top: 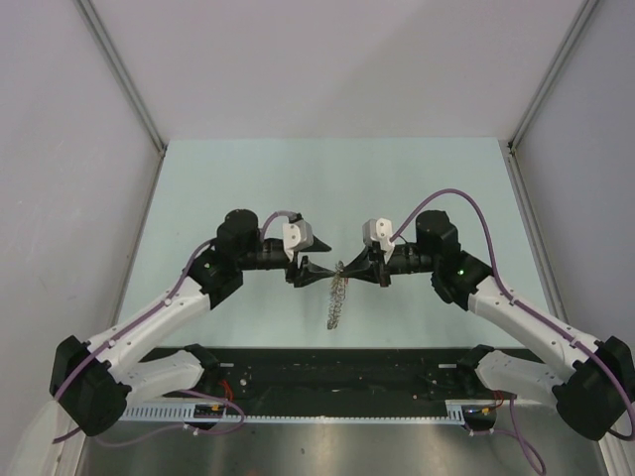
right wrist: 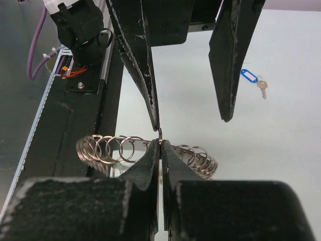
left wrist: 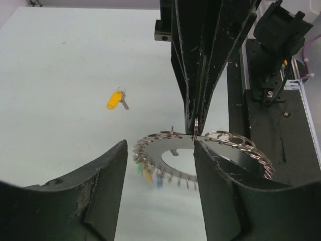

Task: Put the keys on the keyring

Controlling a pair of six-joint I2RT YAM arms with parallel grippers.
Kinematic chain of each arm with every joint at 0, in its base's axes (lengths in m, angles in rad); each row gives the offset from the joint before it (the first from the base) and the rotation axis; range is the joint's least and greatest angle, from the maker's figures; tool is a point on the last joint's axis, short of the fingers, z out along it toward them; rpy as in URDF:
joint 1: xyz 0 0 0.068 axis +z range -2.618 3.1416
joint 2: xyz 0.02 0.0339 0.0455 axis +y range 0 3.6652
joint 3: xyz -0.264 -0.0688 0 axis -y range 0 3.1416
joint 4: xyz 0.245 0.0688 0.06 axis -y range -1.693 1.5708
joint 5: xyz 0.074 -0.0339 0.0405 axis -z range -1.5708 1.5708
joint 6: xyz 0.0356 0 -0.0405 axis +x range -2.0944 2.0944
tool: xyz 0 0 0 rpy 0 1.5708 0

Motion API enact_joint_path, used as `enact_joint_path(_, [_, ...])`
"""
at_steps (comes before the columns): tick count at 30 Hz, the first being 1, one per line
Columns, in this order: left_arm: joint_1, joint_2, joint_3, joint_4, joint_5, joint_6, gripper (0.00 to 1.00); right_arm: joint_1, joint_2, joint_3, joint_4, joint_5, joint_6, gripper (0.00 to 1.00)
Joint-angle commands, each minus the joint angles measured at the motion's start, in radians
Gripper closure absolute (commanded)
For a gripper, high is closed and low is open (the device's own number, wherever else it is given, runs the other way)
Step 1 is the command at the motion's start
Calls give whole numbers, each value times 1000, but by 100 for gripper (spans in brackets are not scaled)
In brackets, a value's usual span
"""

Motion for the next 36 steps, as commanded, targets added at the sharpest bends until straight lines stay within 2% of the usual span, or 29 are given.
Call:
enact_joint_path(1, [-22, 24, 18, -20, 4, 49, 41, -7, 1, 40, 41, -15, -19, 100])
enact_joint_path(9, [-36, 40, 24, -20, 28, 42, 57, -9, 23, 41, 54, -24, -8, 100])
enact_joint_path(17, [-53, 61, 33, -49, 36, 38, 69, -4, 24, 40, 59, -21, -3, 100])
enact_joint_path(23, [-64, 78, 42, -55, 30, 32, 82, 5, 29, 41, 53, -6, -10, 100])
enact_joint_path(30, [-64, 67, 27, 15, 48, -28, 83, 13, 46, 41, 56, 17, -8, 100])
enact_joint_path(34, [-64, 63, 15, 60, 57, -56, 87, 14, 55, 41, 62, 18, -5, 100])
enact_joint_path(36, [-64, 63, 12, 75, 62, -71, 92, 16, 64, 41, 64, 18, -3, 99])
